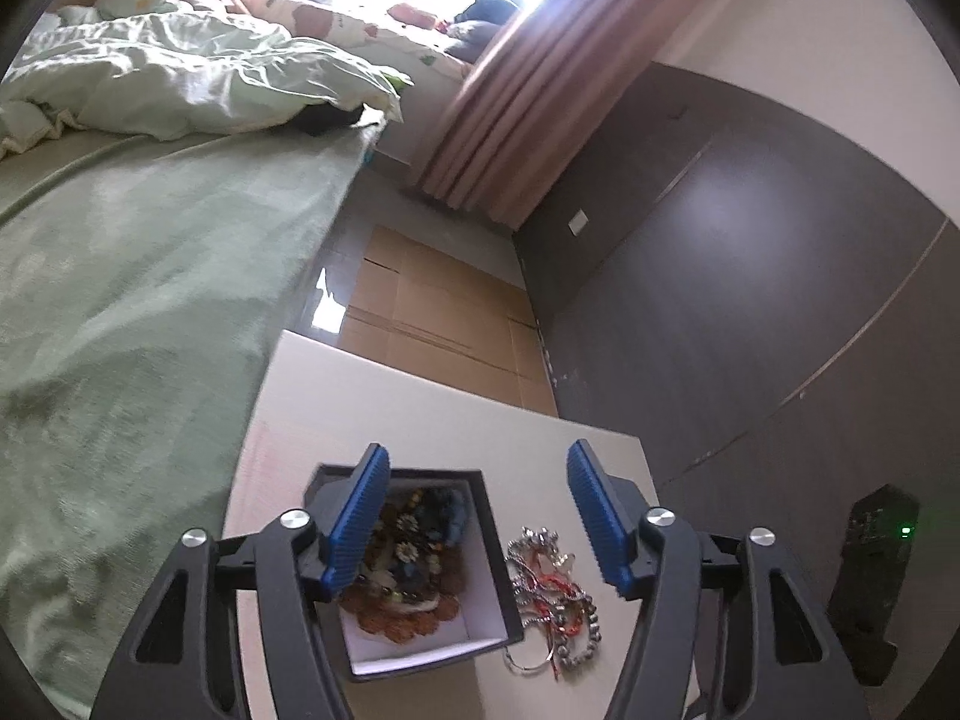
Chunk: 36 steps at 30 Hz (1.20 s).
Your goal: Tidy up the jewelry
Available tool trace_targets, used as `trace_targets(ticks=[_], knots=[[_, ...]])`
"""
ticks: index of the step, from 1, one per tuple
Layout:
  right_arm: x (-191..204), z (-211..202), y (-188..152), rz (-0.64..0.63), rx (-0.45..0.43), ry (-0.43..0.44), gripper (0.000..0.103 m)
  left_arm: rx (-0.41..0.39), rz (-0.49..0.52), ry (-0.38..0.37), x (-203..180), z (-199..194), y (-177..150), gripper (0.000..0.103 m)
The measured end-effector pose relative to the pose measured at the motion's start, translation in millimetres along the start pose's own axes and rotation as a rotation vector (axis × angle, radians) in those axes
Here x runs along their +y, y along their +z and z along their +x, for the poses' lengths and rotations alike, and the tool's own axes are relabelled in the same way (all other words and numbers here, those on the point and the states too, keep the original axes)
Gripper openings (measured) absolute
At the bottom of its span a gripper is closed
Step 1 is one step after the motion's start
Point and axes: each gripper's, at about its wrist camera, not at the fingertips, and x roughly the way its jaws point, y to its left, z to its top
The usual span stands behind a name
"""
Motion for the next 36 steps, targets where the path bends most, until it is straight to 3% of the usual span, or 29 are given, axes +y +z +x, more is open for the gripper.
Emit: trace_targets(ticks=[9, 13, 21, 24, 26, 30, 36], knots=[[-23.7, 26.4, -19.7, 0.019, 0.121, -0.079, 0.046, 0.082, 0.094, -0.005, -36.8, 20.5, -16.6, 0.036], [-33.9, 50.6, -29.5, 0.024, 0.219, -0.106, 0.037, 0.113, 0.133, -0.001, -48.9, 27.2, -24.9, 0.034], [-37.4, 74.7, -44.2, -0.034, 0.327, -0.182, 0.026, 0.139, 0.135, 0.034, -57.7, 38.1, -39.4, 0.034], [-29.5, 74.9, -49.3, -0.106, 0.313, -0.234, 0.022, 0.134, 0.13, 0.055, -60.9, 35.6, -50.3, 0.034], [-27.4, 74.1, -53.0, -0.137, 0.309, -0.277, 0.011, 0.142, 0.129, 0.066, -61.9, 33.9, -61.0, 0.034], [-32.9, 66.9, -56.9, -0.115, 0.303, -0.249, 0.01, 0.153, 0.117, 0.082, -63.3, 29.6, -78.5, 0.034], [-53.6, 31.5, -53.3, 0.001, 0.192, -0.199, 0.01, 0.168, 0.101, 0.108, -69.8, 29.4, -99.7, 0.034]])
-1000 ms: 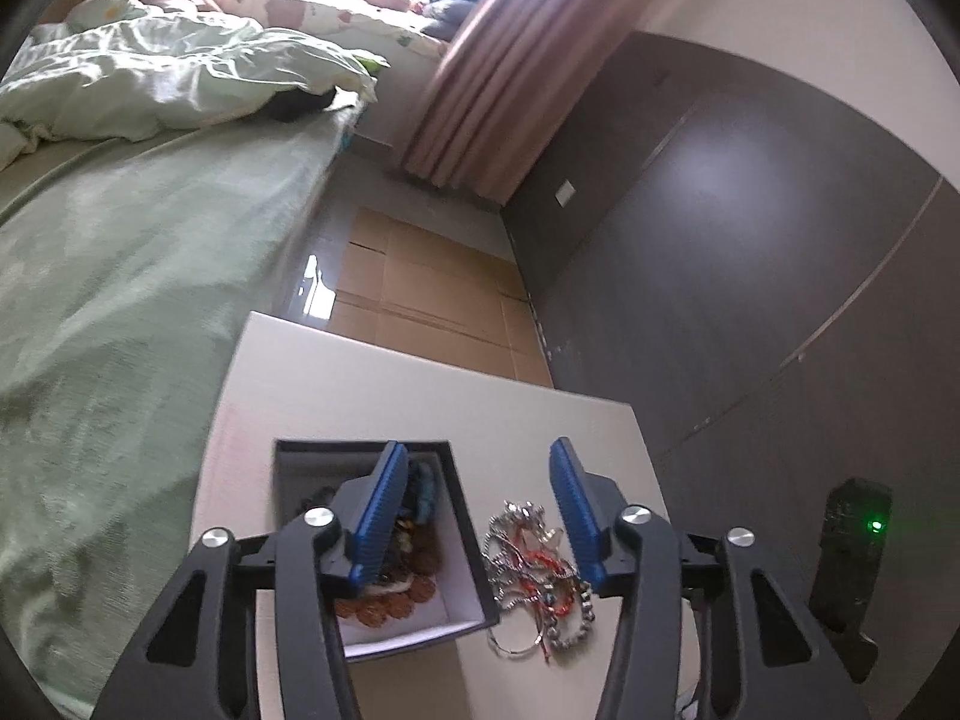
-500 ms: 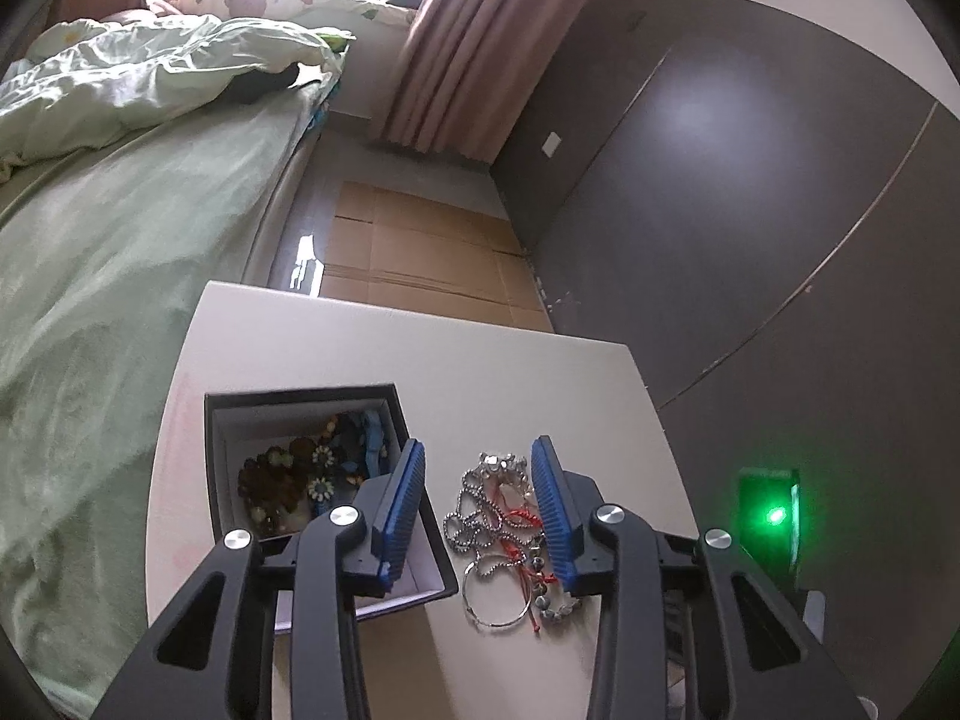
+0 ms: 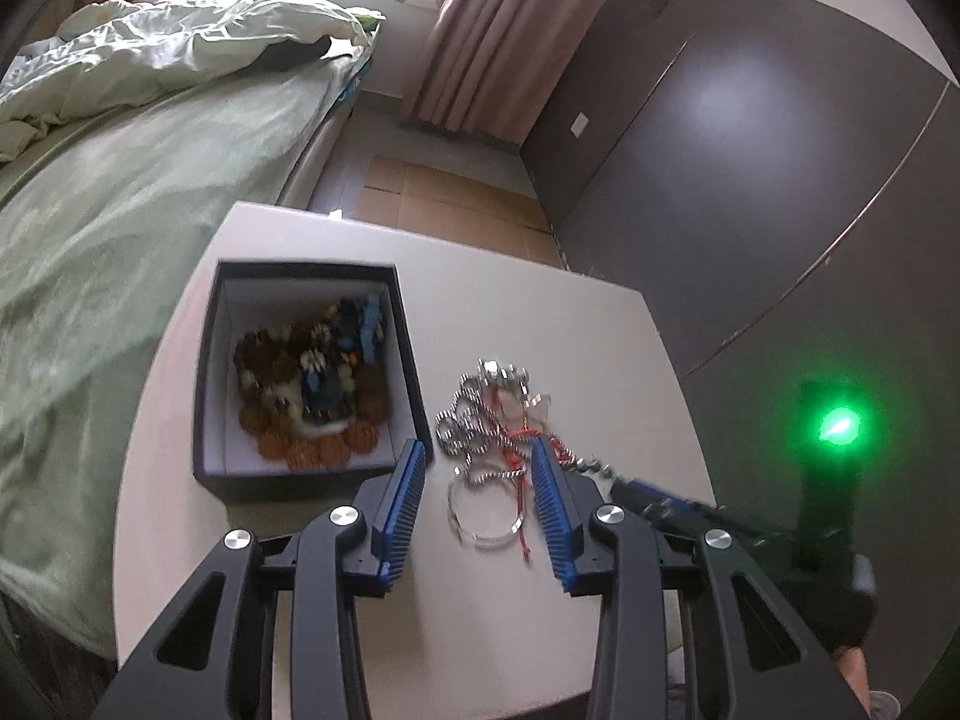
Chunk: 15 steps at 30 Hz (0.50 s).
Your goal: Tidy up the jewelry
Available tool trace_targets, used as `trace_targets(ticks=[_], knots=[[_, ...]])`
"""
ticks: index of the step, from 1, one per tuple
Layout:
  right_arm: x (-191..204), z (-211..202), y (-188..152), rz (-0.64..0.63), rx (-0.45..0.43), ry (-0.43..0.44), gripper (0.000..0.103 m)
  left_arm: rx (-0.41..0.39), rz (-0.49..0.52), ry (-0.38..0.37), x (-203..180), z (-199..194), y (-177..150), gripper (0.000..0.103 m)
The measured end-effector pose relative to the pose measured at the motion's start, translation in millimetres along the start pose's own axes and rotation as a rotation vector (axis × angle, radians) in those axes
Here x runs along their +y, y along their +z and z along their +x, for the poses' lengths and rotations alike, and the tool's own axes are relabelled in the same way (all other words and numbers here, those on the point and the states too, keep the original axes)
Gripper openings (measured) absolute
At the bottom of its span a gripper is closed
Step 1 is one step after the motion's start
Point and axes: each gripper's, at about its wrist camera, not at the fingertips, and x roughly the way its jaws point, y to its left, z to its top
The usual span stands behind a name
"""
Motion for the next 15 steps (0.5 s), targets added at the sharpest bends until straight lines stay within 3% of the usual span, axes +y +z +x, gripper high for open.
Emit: trace_targets(ticks=[7, 15], knots=[[-29.9, -33.3, -12.0, 0.15, -0.115, 0.083, 0.01, 0.061, 0.024, 0.046, -17.5, 22.3, -21.8, 0.034], [-32.0, -50.9, -11.7, 0.206, -0.193, 0.176, 0.01, 0.131, 0.025, 0.106, -19.9, 52.4, -37.3, 0.029]])
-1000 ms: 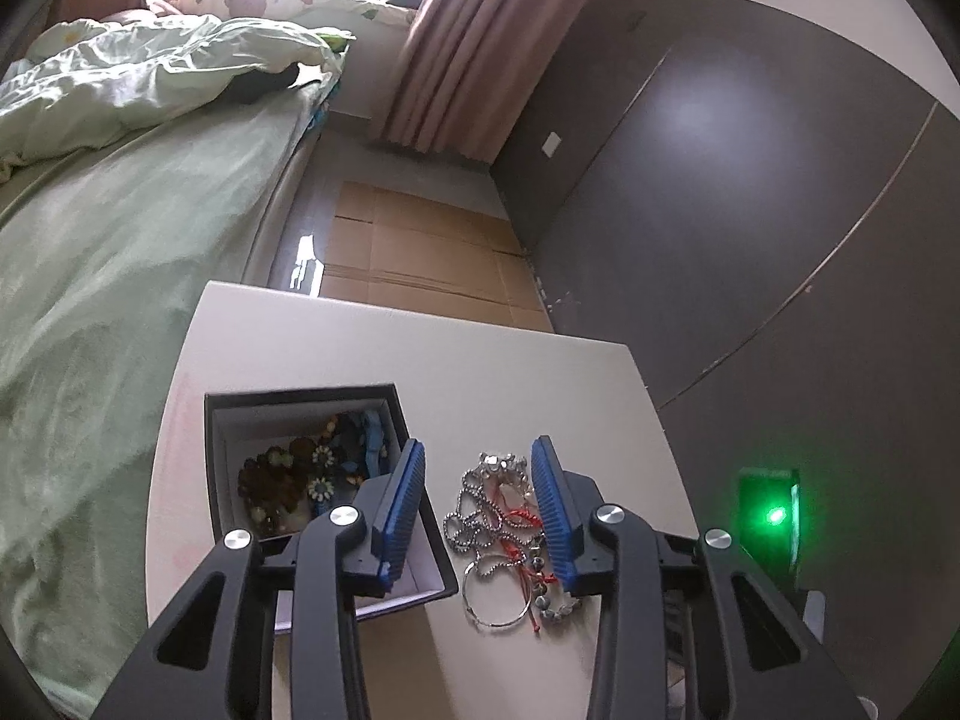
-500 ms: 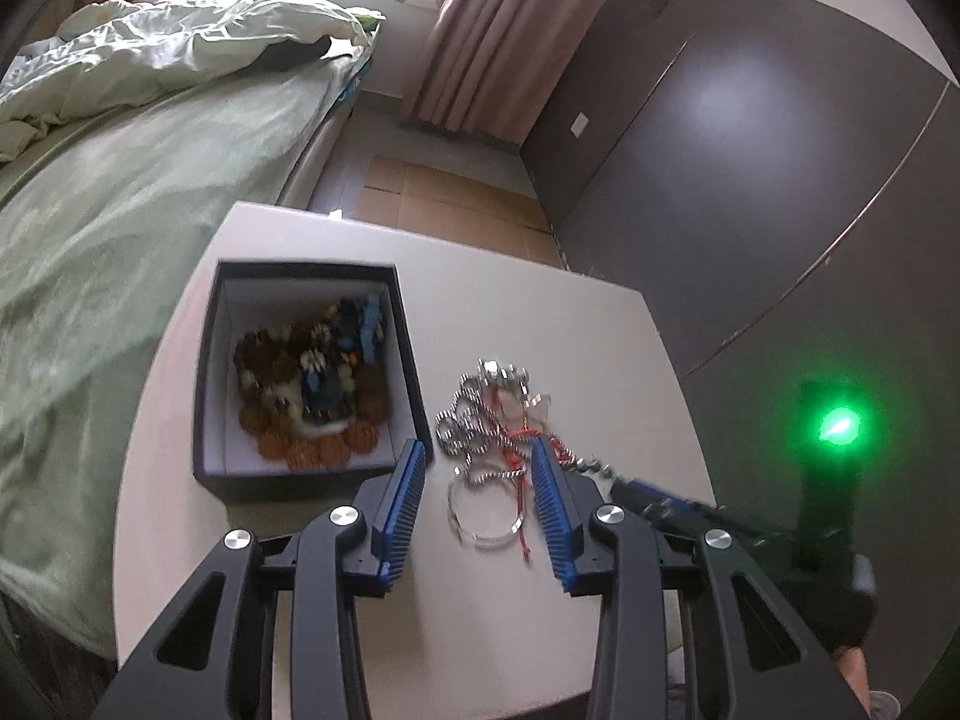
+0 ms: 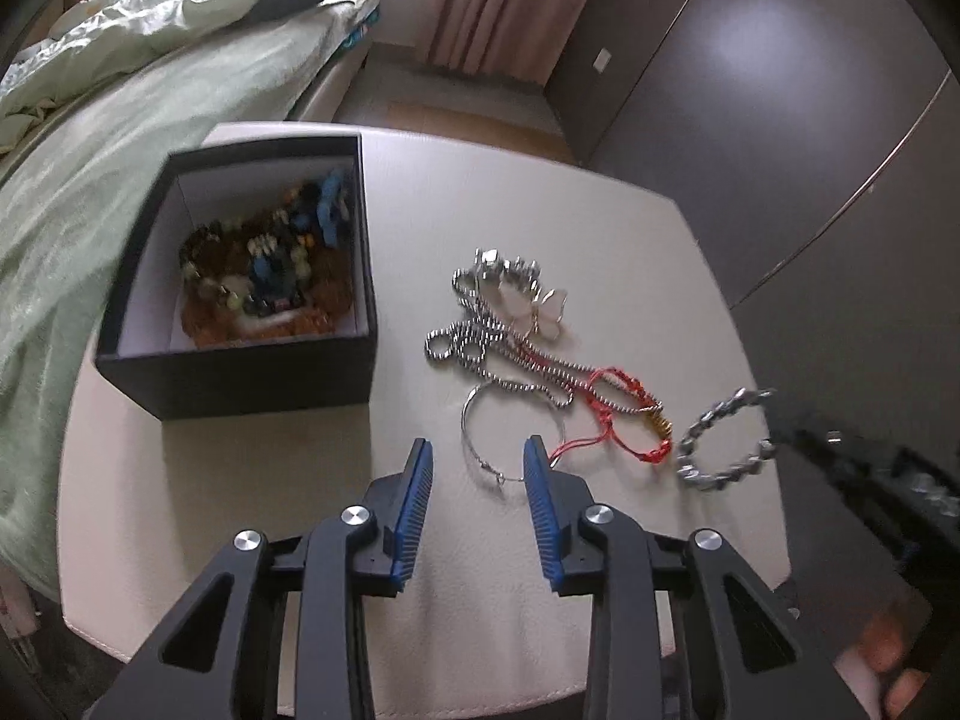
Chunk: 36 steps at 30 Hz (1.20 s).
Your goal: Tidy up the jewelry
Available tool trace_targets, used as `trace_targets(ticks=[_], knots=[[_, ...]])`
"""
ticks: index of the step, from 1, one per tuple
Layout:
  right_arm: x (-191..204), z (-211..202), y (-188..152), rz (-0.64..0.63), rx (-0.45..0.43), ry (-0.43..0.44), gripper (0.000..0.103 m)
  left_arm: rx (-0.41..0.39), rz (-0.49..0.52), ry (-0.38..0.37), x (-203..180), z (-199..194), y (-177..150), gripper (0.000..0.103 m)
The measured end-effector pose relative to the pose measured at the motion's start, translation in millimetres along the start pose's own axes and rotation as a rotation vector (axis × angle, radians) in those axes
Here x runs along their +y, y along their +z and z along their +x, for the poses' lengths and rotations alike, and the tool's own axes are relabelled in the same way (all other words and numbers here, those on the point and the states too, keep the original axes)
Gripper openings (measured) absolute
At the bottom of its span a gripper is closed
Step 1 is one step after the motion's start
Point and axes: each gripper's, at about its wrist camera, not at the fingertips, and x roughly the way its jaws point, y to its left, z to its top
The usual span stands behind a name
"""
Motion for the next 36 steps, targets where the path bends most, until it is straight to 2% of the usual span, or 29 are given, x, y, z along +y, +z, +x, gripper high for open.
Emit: trace_targets(ticks=[6, 11, 14, 17, 23, 32, 36], knots=[[1.7, -17.4, -2.8, -0.006, -0.057, 0.066, 0.01, 0.015, 0.004, 0.029, -5.0, 14.9, -1.6, 0.029], [4.8, -21.6, -3.3, 0.012, -0.081, 0.093, 0.01, 0.027, -0.007, 0.064, -5.9, 27.9, 4.0, 0.021], [9.0, -25.4, -4.3, 0.001, -0.093, 0.094, 0.01, 0.023, 0.015, 0.111, -9.9, 30.2, 6.2, 0.015], [11.0, -27.8, -5.4, -0.014, -0.102, 0.086, 0.01, 0.022, 0.044, 0.172, -12.7, 31.3, 5.7, 0.001], [7.0, -27.9, -4.7, -0.004, -0.101, 0.092, 0.01, 0.048, 0.032, 0.115, -3.3, 29.6, 8.5, 0.0], [13.3, -38.0, -10.3, -0.011, -0.128, 0.144, 0.01, -0.077, 0.011, 0.028, 4.7, -34.4, 14.2, 0.0], [27.7, -44.7, -14.8, -0.022, -0.15, 0.178, 0.01, -0.138, 0.006, 0.017, 14.0, -58.0, 23.1, 0.0]])
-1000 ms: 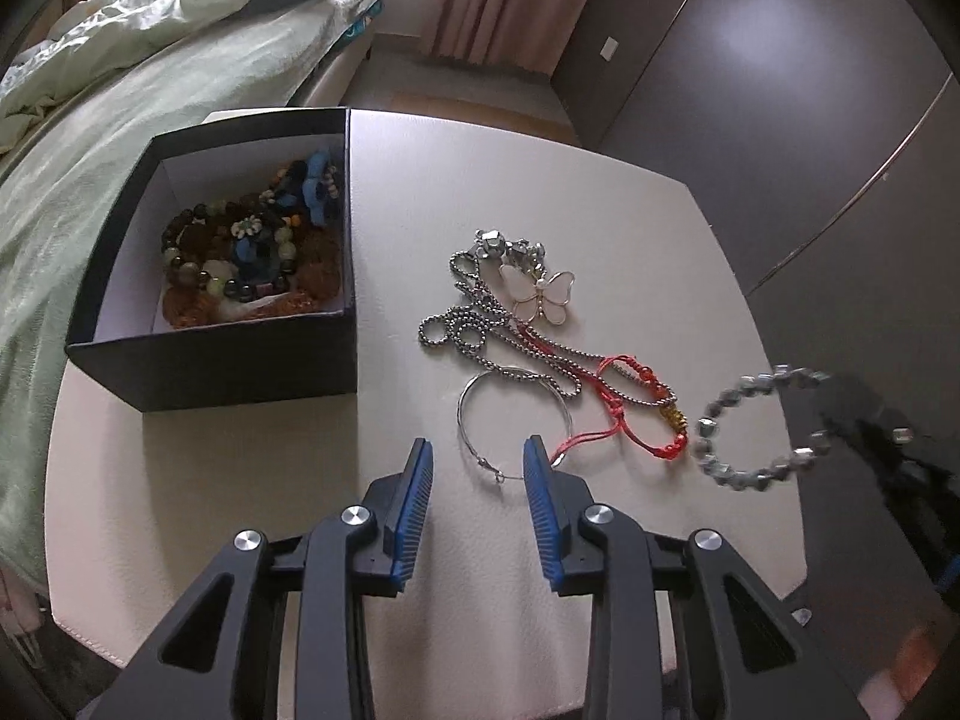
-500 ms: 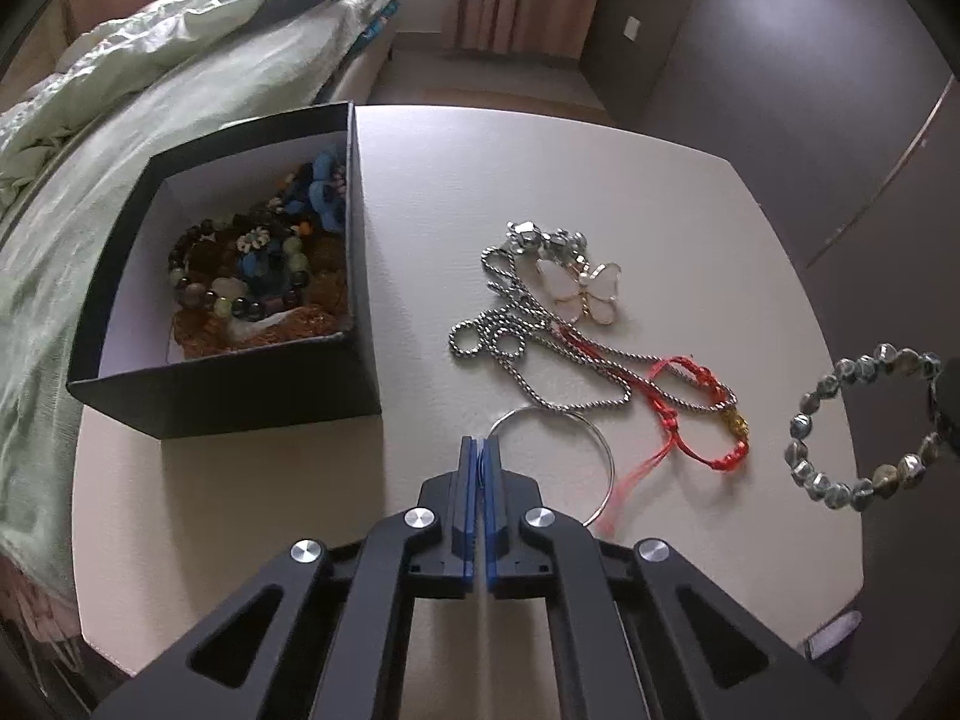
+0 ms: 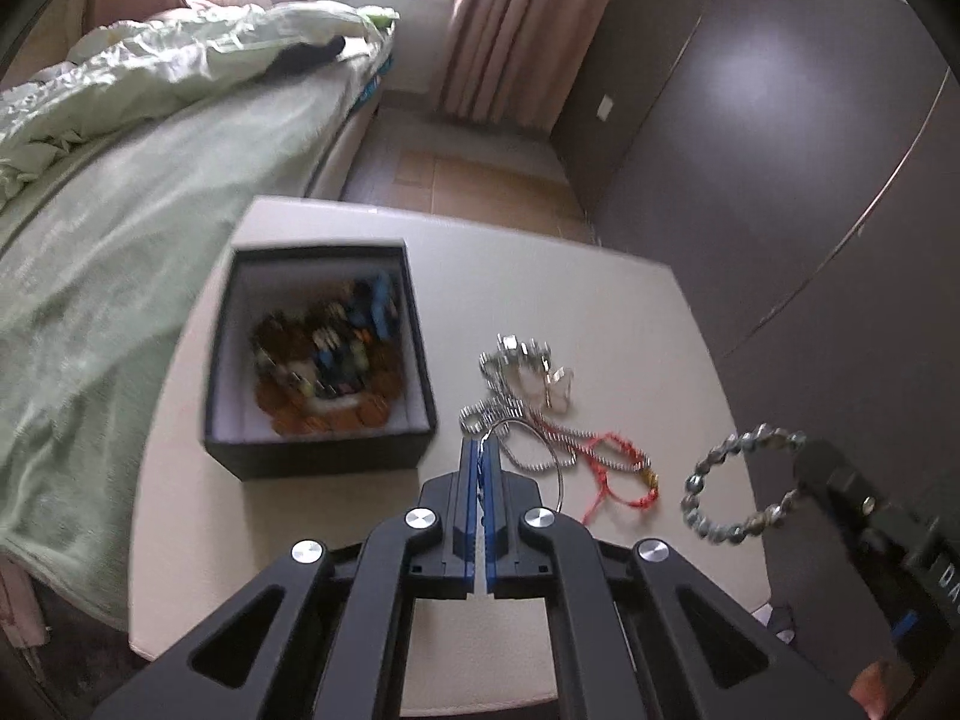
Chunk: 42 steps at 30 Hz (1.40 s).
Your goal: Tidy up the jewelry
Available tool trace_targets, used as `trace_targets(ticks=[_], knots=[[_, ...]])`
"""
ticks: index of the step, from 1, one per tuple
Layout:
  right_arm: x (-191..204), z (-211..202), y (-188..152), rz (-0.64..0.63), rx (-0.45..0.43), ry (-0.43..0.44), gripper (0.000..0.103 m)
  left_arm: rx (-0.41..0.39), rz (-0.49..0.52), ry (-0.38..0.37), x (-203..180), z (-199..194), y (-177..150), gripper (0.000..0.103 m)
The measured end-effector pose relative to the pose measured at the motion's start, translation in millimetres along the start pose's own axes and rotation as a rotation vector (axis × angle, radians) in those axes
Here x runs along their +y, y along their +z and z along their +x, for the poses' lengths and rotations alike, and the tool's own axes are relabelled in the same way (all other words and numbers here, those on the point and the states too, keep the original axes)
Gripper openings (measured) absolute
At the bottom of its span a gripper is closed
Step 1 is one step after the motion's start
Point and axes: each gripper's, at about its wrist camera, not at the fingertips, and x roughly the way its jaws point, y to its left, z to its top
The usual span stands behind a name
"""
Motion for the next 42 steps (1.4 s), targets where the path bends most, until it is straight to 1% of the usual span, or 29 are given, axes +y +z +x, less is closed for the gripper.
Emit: trace_targets(ticks=[4, 10, 17, 18, 20, 21, 22, 25, 27, 31, 34, 37, 39, 40, 41, 42], knots=[[21.7, 3.9, -3.1, -0.042, -0.006, 0.013, 0.01, -0.033, -0.033, -0.013, 16.1, -7.5, 9.1, 0.0], [38.9, 16.7, -1.4, -0.082, 0.006, 0.021, 0.01, -0.084, -0.092, -0.038, 49.0, -11.0, 28.1, 0.0], [56.6, 40.1, 6.6, -0.127, 0.033, 0.021, 0.01, -0.092, -0.155, -0.074, 78.9, 5.5, 46.3, 0.0], [59.8, 42.8, 7.8, -0.133, 0.034, 0.024, 0.01, -0.092, -0.162, -0.088, 82.2, 6.3, 48.2, 0.002], [67.8, 48.9, 11.8, -0.146, 0.037, 0.041, 0.01, -0.095, -0.165, -0.109, 86.4, 3.9, 50.0, 0.024], [74.1, 53.2, 14.8, -0.152, 0.037, 0.057, 0.01, -0.109, -0.167, -0.114, 87.6, 0.8, 49.5, 0.046], [77.8, 55.9, 16.2, -0.156, 0.038, 0.066, 0.01, -0.136, -0.169, -0.108, 89.8, -4.7, 49.0, 0.052], [96.4, 69.4, 21.9, -0.19, 0.047, 0.079, 0.01, -0.149, -0.172, -0.125, 94.7, -12.1, 48.2, 0.053], [107.0, 77.8, 23.4, -0.209, 0.06, 0.085, 0.01, -0.151, -0.185, -0.117, 100.6, -15.2, 45.9, 0.053], [119.6, 92.0, 22.1, -0.226, 0.093, 0.1, 0.01, -0.16, -0.229, -0.122, 116.4, -21.4, 43.0, 0.053], [129.1, 102.2, 20.9, -0.24, 0.118, 0.117, 0.01, -0.173, -0.258, -0.111, 126.7, -25.9, 40.2, 0.053], [136.1, 108.8, 17.3, -0.255, 0.136, 0.124, 0.01, -0.169, -0.281, -0.112, 134.1, -26.8, 37.1, 0.053], [140.4, 114.3, 14.1, -0.263, 0.166, 0.134, 0.01, -0.17, -0.291, -0.111, 137.4, -27.2, 36.5, 0.053], [143.0, 116.0, 13.5, -0.267, 0.173, 0.116, 0.012, -0.173, -0.297, -0.108, 139.7, -28.2, 35.8, 0.053], [143.6, 120.6, 11.6, -0.268, 0.187, 0.077, 0.027, -0.175, -0.304, -0.106, 141.8, -28.8, 35.3, 0.053], [142.4, 122.1, 10.6, -0.26, 0.198, 0.066, 0.04, -0.177, -0.309, -0.105, 144.1, -28.7, 35.1, 0.058]])
